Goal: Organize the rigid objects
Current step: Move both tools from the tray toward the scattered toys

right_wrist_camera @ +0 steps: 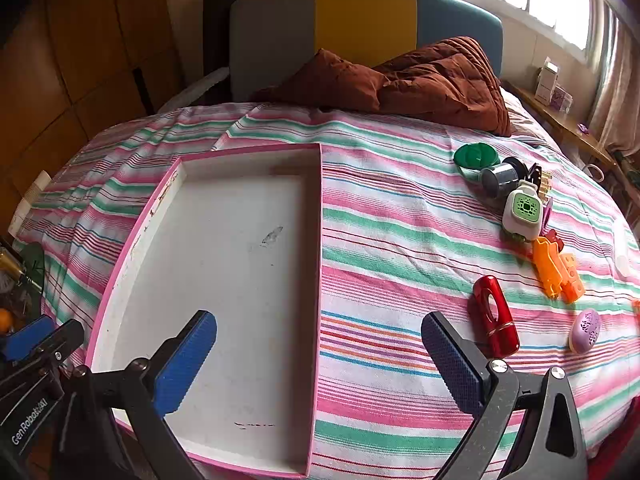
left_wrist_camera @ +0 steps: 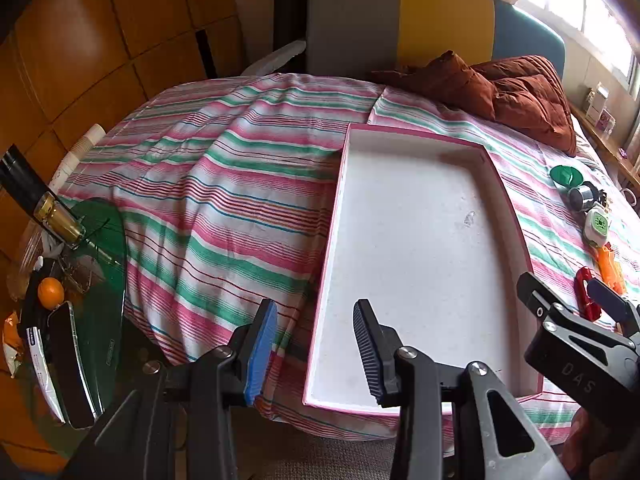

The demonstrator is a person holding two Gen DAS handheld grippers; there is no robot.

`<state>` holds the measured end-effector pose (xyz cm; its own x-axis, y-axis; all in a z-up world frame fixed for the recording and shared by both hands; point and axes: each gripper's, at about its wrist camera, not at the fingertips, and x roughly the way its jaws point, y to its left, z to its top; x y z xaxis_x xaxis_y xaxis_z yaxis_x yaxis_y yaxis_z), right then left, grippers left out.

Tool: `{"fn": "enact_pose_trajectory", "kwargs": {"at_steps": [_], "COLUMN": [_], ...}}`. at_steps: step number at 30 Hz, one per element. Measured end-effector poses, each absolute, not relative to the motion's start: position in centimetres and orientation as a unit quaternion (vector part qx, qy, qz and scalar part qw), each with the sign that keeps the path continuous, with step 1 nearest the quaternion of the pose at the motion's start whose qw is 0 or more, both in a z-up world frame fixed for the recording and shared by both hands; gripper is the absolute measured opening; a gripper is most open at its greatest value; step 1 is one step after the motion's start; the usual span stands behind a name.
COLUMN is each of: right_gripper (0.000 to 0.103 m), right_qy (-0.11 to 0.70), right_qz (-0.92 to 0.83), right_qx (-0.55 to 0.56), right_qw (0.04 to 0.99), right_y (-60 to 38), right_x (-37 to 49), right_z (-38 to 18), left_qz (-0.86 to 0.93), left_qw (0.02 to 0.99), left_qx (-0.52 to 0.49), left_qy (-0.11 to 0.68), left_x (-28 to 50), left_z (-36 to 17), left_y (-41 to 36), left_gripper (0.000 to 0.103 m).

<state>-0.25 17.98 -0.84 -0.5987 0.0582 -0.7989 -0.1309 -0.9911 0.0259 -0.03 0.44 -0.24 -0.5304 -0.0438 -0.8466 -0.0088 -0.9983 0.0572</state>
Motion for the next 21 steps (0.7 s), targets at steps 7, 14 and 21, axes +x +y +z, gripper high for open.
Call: {"fn": "enact_pose_trajectory", "kwargs": {"at_steps": [7,14,21], "right_gripper": [0.103,0.103,0.103], "right_qy": [0.04,0.042,0.044], "right_qz": [0.891,0.891,0.896], "right_qx": [-0.448,-0.448,-0.436], "right_qw": [0.061,0.059,0.077], "right_y": [18.0,18.2,19.5], "right_x": [-0.3,-0.3,0.1], "right_z": [-0.9,-1.0,-0.1], "left_qz": [-0.872,-0.868,-0.861], "left_qw": [0.003,-0.009,-0.035], "left_qx": [0.488,0.495,0.507], "left_qy": [-0.028,-0.025,-0.022], "left_x": [0.1,0.1,0.1], "left_z": [-0.4,-0.6,-1.0], "left_y": [0.7,0.8,1.6], "left_gripper": [0.04,0.04,0.04]}}
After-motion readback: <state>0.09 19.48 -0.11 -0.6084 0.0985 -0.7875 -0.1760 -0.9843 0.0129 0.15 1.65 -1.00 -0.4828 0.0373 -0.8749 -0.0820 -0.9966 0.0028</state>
